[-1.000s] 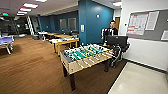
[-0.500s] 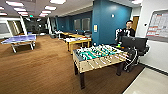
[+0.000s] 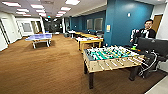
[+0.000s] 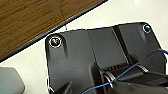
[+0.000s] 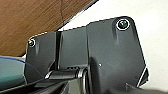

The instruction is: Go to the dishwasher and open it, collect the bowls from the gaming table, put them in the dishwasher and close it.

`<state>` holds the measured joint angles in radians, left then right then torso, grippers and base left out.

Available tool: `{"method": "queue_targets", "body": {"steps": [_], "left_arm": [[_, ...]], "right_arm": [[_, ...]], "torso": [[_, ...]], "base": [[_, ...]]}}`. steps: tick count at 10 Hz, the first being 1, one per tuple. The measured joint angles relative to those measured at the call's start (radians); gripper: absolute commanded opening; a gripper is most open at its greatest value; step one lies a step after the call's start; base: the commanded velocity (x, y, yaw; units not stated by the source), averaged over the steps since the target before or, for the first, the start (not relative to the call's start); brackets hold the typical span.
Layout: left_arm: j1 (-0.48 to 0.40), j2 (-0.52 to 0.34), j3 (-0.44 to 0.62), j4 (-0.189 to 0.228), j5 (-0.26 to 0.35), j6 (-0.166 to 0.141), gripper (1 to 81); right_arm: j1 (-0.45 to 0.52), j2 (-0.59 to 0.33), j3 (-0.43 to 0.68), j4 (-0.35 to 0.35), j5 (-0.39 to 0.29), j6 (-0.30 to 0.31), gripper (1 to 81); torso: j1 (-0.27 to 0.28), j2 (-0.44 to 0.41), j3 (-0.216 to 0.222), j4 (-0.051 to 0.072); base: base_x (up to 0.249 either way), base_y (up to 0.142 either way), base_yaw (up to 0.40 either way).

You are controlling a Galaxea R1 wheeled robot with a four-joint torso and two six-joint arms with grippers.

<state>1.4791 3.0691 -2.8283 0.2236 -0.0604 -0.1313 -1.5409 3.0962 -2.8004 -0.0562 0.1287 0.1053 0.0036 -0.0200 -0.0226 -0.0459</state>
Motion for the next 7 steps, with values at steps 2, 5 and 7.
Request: {"method": "queue_targets", "body": {"steps": [2, 5, 7], "left_arm": [[0.000, 0.000, 0.000, 0.000, 0.000, 0.000, 81.1], [0.004, 0.000, 0.000, 0.000, 0.000, 0.000, 81.1], [0.003, 0.000, 0.000, 0.000, 0.001, 0.000, 81.1]], "right_arm": [[0.000, 0.001, 0.000, 0.000, 0.000, 0.000, 81.1], [-0.002, 0.002, 0.000, 0.000, 0.000, 0.000, 81.1], [-0.003, 0.001, 0.000, 0.000, 0.001, 0.000, 81.1]], "torso": [[0.000, 0.000, 0.000, 0.000], [0.000, 0.000, 0.000, 0.000], [0.000, 0.000, 0.000, 0.000]], "base": [[0.000, 0.000, 0.350], [0.000, 0.000, 0.266], [0.000, 0.000, 0.220]]}}
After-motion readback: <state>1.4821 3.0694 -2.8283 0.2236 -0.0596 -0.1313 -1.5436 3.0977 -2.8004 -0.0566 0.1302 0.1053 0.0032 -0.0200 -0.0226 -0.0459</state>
